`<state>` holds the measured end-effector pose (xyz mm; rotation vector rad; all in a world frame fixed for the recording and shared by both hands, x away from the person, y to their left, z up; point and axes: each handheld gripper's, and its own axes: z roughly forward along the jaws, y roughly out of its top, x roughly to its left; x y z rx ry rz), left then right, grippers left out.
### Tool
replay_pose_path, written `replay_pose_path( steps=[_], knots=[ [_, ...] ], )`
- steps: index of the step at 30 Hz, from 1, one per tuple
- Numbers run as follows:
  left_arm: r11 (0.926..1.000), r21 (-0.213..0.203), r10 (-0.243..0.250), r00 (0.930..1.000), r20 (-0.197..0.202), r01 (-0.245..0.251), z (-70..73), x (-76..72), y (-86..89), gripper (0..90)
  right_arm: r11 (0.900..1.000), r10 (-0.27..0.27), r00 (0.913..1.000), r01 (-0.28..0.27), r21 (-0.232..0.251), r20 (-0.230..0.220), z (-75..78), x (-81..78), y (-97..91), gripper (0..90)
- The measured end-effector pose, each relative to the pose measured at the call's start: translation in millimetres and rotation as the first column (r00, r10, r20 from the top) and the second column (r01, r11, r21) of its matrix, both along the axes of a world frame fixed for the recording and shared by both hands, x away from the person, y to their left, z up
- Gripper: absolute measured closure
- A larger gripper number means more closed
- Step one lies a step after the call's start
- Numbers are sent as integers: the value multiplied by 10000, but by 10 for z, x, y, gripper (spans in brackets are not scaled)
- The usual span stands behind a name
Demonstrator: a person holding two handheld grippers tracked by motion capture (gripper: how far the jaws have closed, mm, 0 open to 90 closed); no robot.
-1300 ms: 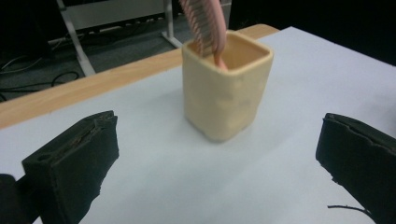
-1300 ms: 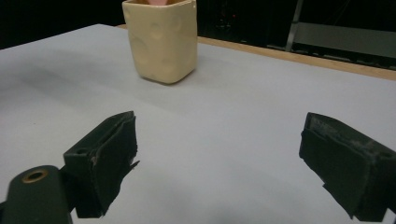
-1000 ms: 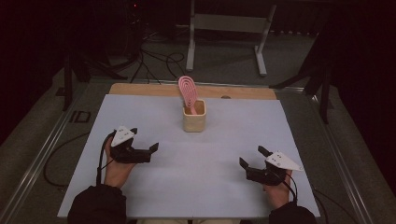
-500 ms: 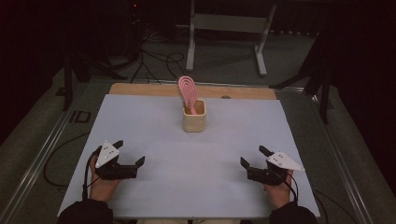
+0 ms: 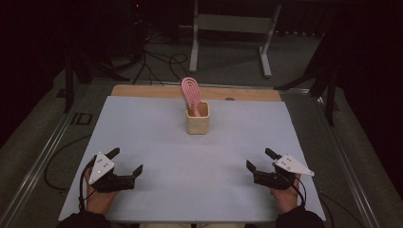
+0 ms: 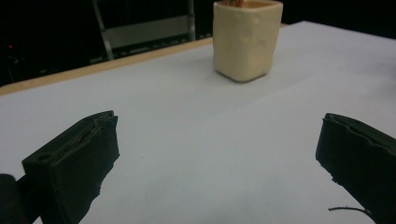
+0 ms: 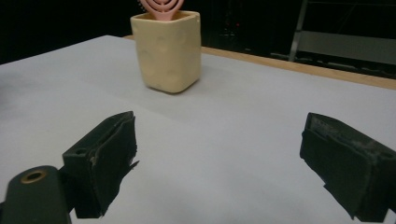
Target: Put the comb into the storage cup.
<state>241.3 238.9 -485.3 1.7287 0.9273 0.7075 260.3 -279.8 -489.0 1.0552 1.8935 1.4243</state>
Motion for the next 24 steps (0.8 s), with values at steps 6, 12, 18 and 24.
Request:
replay_pose_path(
  steps=[6,12,18,24],
  knots=[
    [9991,-337,274,9991,310,-264,27,-46,65,0,9999,73,10000,-73,86,9,12,-54,-24,90],
    [9984,-409,417,9982,428,-399,30,-53,77,0,9999,145,9999,-145,93,16,-1,-71,-22,90],
    [9976,-393,580,9976,378,-565,23,-43,88,0,9997,249,9997,-249,-10,-82,-28,-69,11,90],
    [9958,-524,773,9964,347,-754,18,-35,109,0,9995,291,9995,-292,-76,-135,-39,-66,23,90]
  ],
)
